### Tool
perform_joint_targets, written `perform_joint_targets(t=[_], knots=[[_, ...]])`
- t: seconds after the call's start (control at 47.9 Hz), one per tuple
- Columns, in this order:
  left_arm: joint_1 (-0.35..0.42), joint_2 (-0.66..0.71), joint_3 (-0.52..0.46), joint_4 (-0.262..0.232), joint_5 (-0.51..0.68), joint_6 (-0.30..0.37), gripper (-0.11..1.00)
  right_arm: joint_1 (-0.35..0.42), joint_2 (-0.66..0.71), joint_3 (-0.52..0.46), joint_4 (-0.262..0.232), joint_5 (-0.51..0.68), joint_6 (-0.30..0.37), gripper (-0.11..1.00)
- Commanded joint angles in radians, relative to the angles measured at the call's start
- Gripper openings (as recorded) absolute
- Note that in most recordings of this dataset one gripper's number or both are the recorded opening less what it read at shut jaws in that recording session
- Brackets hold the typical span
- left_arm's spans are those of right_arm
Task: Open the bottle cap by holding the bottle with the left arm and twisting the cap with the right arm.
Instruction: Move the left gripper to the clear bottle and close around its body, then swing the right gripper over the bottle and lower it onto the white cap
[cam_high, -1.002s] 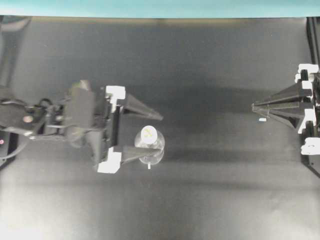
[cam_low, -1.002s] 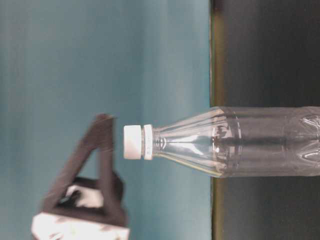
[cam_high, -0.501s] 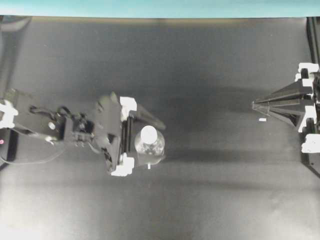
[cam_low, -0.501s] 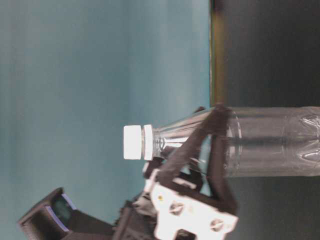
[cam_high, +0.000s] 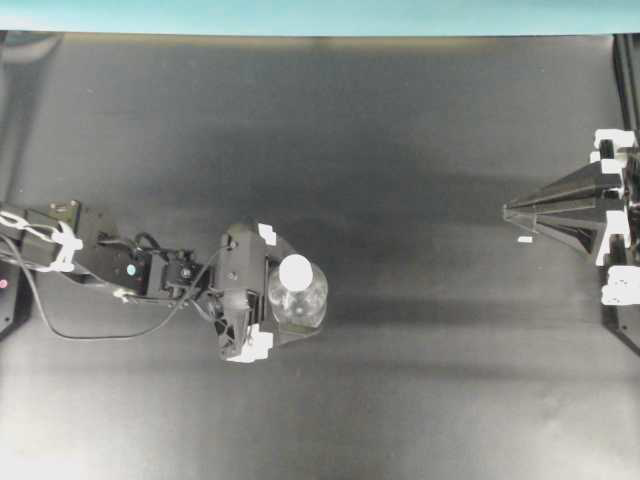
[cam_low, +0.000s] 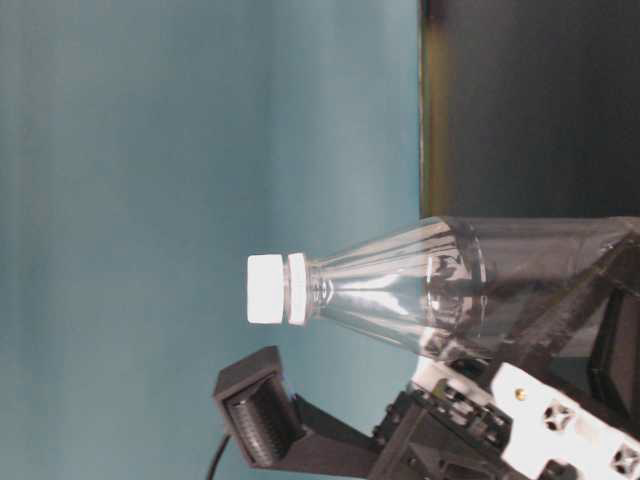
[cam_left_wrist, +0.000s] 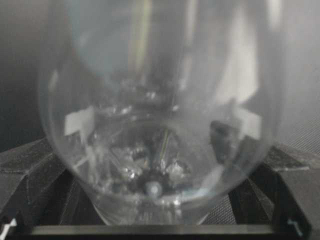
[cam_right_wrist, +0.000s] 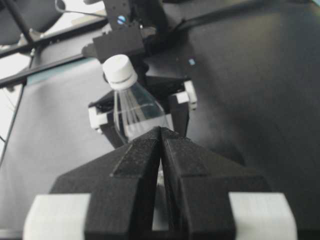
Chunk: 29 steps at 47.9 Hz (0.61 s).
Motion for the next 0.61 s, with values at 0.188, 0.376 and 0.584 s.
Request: perform_joint_targets(t=[0.188, 0.376, 0.584], knots=[[-0.006, -0.003, 0.002, 0.003, -0.009, 0.003, 0.89, 0.014, 0.061, -0.123, 0.003, 0.155, 0.009, 0.02], [-0.014, -0.005, 0.011, 0.003, -0.011, 0.012, 0.83, 0.052, 0.206, -0.310, 0.011, 0.436, 0.009, 0.02], [-0.020, -0.005, 0.015, 0.003, -0.011, 0.012, 0.83, 0.067, 0.428, -0.551, 0.046, 0.729, 0.008, 0.04]])
